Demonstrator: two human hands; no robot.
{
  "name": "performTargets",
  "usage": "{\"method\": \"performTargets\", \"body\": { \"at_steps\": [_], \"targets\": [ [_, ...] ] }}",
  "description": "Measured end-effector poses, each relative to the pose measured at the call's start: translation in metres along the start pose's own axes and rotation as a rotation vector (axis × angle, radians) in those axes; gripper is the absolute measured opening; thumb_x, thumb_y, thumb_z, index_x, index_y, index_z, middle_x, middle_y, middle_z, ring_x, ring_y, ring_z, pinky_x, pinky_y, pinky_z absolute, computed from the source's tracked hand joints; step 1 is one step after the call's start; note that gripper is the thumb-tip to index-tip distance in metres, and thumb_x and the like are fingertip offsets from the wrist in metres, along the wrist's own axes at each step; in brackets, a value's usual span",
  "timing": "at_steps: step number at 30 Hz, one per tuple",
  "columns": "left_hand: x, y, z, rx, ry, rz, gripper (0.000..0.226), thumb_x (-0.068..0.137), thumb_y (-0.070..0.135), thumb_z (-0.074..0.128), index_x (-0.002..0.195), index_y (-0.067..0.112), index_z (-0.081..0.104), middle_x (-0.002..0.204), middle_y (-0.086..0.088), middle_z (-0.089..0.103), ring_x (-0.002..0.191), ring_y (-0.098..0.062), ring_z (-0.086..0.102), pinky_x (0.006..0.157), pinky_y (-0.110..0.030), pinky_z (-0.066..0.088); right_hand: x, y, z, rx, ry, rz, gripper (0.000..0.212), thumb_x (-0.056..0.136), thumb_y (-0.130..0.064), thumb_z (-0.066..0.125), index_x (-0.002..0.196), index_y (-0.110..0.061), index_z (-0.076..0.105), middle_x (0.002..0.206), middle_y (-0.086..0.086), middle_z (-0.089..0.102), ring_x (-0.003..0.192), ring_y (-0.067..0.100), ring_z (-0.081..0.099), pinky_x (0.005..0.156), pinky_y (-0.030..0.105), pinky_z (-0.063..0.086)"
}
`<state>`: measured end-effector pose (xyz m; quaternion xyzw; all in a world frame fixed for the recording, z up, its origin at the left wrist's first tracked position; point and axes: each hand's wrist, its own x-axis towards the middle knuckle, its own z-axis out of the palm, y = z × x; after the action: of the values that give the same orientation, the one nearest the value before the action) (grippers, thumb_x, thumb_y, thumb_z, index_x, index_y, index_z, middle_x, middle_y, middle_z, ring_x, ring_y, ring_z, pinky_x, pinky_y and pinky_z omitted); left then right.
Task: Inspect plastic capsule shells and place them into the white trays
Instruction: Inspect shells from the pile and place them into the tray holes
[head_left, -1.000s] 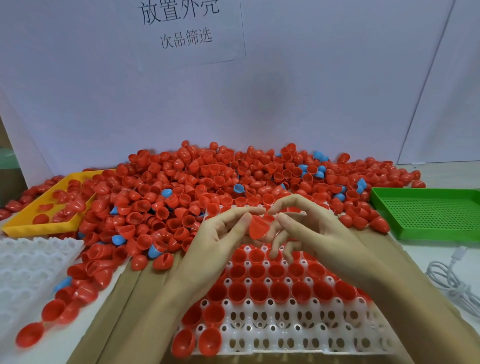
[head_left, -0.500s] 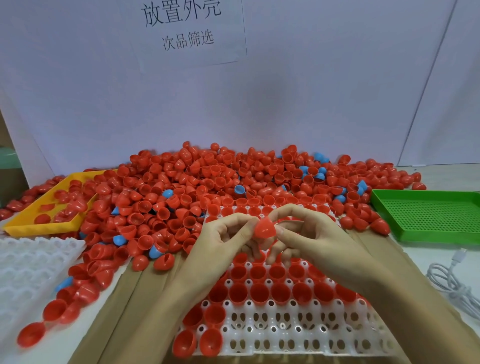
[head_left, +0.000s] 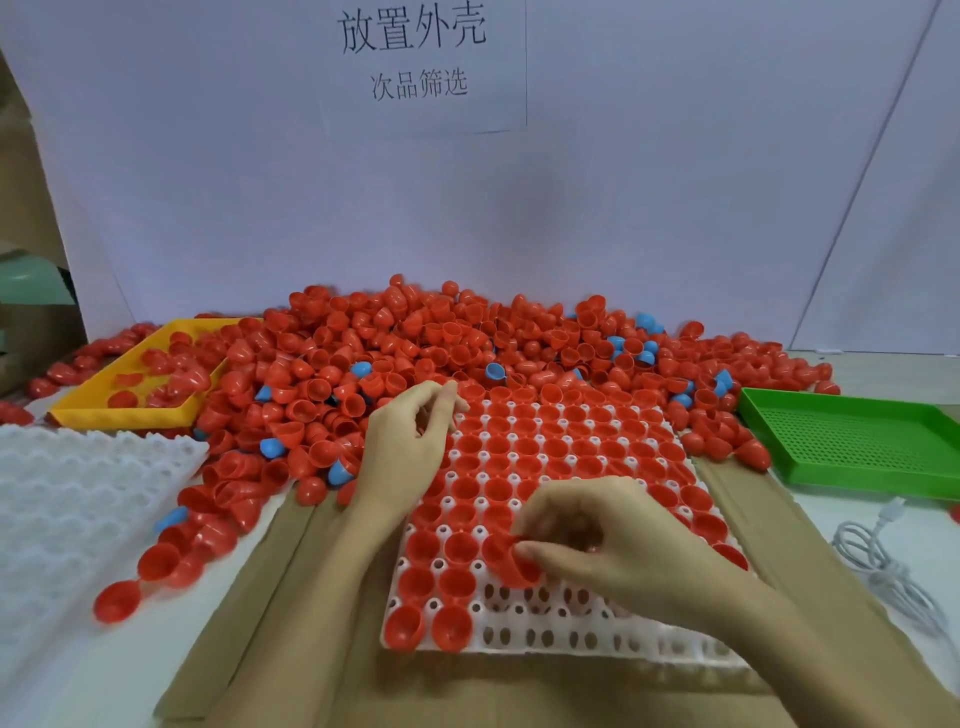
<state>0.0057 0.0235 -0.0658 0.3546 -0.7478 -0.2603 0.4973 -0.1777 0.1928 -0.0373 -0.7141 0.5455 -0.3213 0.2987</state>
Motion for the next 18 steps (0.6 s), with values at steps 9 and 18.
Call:
{"method": "performTargets", "body": {
  "at_steps": [9,18],
  "targets": [
    [-0.005,-0.011,-0.001,0.125,-0.040,0.064,0.033,0.108,0.030,0.056,0.082,0.020,0.074,0.075,0.012,0.067,0.068,-0.007,0.062,0.066,-0.017,0.047,-0.011,-0.019,0.023,-0.290,0.153,0.107,0.025,0.089,-0.056,0.072,0.076,-0.036,0.066,0.102,-0.020,0.059,0.093,-0.006,0.055,0.079,0.013,0.047],
    [-0.004,-0.010,-0.004,0.133,-0.063,0.112,0.034,0.108,0.028,0.057,0.079,0.021,0.072,0.074,0.014,0.065,0.071,-0.008,0.062,0.067,-0.014,0.045,-0.010,-0.028,0.023,-0.423,-0.012,0.074,0.018,0.090,-0.055,0.072,0.078,-0.047,0.063,0.131,-0.039,0.046,0.121,-0.017,0.043,0.096,0.008,0.042]
  ]
}}
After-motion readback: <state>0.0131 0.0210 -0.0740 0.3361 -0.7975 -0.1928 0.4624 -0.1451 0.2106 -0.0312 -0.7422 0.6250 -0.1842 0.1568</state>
